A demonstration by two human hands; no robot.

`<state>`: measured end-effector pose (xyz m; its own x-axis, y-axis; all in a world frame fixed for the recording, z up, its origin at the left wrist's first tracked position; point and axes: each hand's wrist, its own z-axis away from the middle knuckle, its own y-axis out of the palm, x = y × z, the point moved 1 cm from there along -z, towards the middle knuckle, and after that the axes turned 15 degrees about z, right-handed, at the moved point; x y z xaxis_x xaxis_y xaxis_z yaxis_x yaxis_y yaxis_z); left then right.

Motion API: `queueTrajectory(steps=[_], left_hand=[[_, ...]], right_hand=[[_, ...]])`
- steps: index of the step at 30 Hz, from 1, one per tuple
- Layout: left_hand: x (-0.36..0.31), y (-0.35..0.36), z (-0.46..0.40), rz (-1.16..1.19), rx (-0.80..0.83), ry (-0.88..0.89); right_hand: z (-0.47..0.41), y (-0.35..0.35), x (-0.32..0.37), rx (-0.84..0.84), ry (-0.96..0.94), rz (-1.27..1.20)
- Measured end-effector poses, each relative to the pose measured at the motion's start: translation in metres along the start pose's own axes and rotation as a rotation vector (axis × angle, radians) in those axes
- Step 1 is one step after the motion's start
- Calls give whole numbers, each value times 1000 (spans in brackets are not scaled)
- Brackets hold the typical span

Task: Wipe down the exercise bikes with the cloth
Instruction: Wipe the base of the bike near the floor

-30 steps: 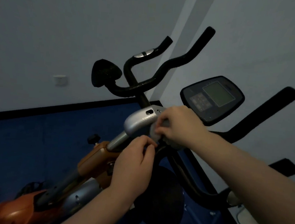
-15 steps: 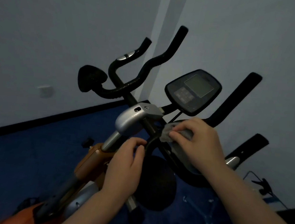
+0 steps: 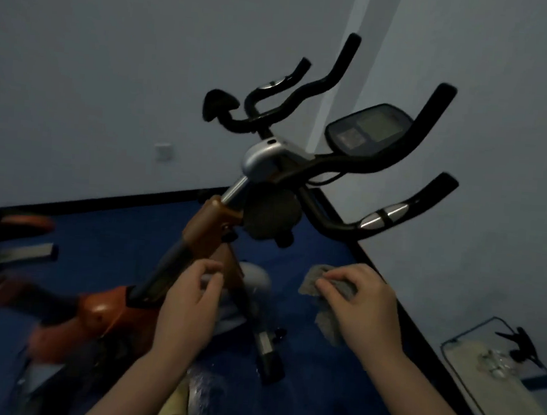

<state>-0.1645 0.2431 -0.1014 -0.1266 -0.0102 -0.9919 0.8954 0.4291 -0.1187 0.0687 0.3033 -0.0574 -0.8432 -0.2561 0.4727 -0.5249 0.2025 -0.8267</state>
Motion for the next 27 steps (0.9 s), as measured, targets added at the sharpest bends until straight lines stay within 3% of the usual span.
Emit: queueTrajectory(steps=[4, 9, 17, 27], left_hand=[[25, -26, 65, -66, -31, -91], [42, -84, 117, -192, -158, -170], [67, -193, 200, -281, -345, -360], [82, -385, 335, -283, -540, -514]], right_hand=[[55, 25, -2, 228, 15, 12], [104, 61, 36, 479, -120, 44], [179, 122, 139, 646, -394, 22], [326, 185, 308, 828, -594, 8]])
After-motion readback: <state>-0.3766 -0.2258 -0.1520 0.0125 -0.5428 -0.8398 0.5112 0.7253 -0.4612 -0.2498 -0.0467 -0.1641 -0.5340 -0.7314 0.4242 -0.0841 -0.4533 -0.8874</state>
